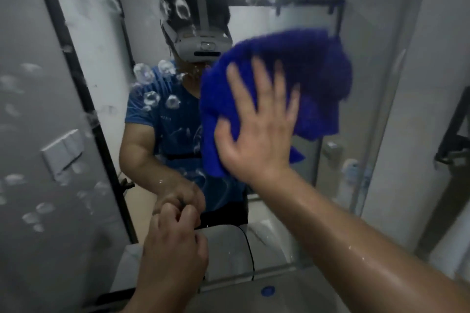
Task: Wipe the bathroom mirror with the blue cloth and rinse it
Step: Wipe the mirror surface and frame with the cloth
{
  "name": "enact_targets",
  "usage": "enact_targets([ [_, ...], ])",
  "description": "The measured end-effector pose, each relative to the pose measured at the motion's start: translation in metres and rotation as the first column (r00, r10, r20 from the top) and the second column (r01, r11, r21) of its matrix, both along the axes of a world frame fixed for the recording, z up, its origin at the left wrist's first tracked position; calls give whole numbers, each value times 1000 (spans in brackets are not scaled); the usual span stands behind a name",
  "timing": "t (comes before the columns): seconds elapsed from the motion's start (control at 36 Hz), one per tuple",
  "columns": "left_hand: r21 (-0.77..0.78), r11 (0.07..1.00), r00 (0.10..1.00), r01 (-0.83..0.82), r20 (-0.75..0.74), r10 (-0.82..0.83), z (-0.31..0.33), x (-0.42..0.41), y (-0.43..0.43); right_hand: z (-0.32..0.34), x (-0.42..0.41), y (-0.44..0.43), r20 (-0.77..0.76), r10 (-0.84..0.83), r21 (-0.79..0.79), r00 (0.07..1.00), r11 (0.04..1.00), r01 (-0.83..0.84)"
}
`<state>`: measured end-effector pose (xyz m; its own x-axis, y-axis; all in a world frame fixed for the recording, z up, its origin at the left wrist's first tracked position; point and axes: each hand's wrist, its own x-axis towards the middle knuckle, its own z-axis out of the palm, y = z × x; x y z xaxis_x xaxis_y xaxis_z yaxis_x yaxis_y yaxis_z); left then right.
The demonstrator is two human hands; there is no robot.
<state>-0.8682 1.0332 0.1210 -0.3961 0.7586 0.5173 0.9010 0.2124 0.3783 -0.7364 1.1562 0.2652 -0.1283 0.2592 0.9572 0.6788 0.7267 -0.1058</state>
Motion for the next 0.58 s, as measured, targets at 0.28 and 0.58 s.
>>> enact_targets([
  [0.28, -20, 958, 953, 285, 118, -280, -7, -48, -39, -143, 20, -18, 689, -17, -49, 725, 996, 70],
  [0.58, -8, 992, 955, 127, 271, -120, -3, -90, -99, 119, -34, -16, 126, -62, 54, 990, 997, 55],
])
